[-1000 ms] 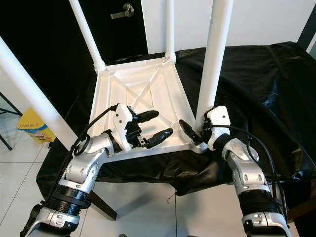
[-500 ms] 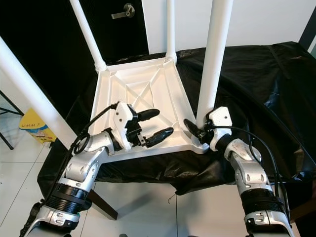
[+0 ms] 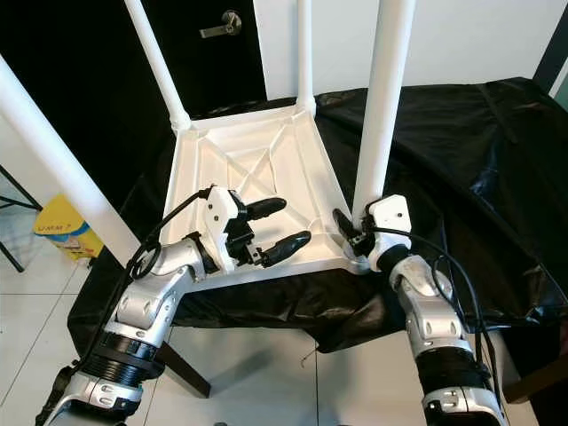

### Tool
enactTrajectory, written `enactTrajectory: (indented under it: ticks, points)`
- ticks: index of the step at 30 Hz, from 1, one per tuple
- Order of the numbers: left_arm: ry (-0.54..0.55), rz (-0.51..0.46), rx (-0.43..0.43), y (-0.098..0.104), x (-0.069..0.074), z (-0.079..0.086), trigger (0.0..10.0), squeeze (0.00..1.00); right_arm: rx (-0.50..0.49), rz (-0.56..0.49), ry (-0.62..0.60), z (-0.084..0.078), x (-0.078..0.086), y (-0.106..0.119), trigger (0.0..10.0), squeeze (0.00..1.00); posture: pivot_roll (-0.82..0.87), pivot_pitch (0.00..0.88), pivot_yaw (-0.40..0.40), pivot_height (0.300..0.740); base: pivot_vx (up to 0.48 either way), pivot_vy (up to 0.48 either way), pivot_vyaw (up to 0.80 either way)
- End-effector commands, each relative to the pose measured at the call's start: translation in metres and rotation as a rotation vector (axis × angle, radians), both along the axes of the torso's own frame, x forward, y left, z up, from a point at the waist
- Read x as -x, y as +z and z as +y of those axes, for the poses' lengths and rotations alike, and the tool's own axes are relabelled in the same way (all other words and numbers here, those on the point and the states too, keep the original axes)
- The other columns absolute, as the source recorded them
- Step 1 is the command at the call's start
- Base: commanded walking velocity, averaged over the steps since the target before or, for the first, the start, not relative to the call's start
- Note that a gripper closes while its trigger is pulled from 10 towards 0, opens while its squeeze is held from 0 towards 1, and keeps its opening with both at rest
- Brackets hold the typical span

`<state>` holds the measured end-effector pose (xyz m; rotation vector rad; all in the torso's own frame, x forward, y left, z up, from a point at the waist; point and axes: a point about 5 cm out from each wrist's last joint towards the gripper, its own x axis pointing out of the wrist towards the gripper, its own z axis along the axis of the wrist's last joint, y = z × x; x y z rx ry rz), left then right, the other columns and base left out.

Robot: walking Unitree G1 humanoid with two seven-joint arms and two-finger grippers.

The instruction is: Building children table

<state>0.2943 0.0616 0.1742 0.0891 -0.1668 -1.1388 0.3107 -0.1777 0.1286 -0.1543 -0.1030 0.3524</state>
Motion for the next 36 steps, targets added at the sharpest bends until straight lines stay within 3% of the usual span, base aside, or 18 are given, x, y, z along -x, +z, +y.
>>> enactTrajectory:
  ticks: [1,5,7,12,16,23,35,36]
  points:
    - [0.062,0.009,-0.001,-0.004,-0.002,0.003,10.0,0.0,0.003,0.078,-0.043,0.005,0.004,-0.017,10.0,0.0,-0.14,0.0,0.079,0.74,0.0,0.0,0.0]
    - [0.062,0.009,0.001,-0.004,-0.003,0.002,10.0,0.0,-0.031,0.079,-0.09,0.01,0.005,-0.017,10.0,0.0,-0.15,0.0,0.079,0.74,0.0,0.0,0.0]
    - [0.062,0.008,0.004,-0.003,-0.004,0.002,10.0,0.0,-0.093,0.083,-0.205,0.016,0.007,-0.017,10.0,0.0,-0.14,0.0,0.076,0.74,0.0,0.0,0.0]
    - [0.065,0.006,0.003,-0.003,-0.004,0.002,10.0,0.0,-0.131,0.08,-0.296,0.02,0.009,-0.017,10.0,0.0,-0.14,0.0,0.075,0.74,0.0,0.0,0.0]
    - [0.071,0.006,0.003,-0.004,-0.004,0.001,10.0,0.0,-0.181,0.082,-0.445,0.03,0.014,-0.019,10.0,0.0,-0.14,0.0,0.065,0.74,0.0,0.0,0.0]
    - [0.075,0.01,0.002,-0.007,-0.001,0.001,10.0,0.0,-0.2,0.097,-0.454,0.044,0.02,-0.021,10.0,0.0,-0.14,0.0,0.062,0.74,0.0,0.0,0.0]
    - [0.083,0.006,-0.01,-0.01,-0.001,-0.001,10.0,0.0,-0.217,0.107,-0.406,0.05,0.022,-0.016,10.0,0.0,-0.15,0.0,0.063,0.74,0.0,0.0,0.0]
    - [0.081,0.004,-0.013,-0.009,-0.001,0.0,10.0,0.0,-0.198,0.086,-0.404,0.051,0.023,-0.015,10.0,0.32,-0.15,0.0,0.064,0.74,0.0,0.0,0.0]
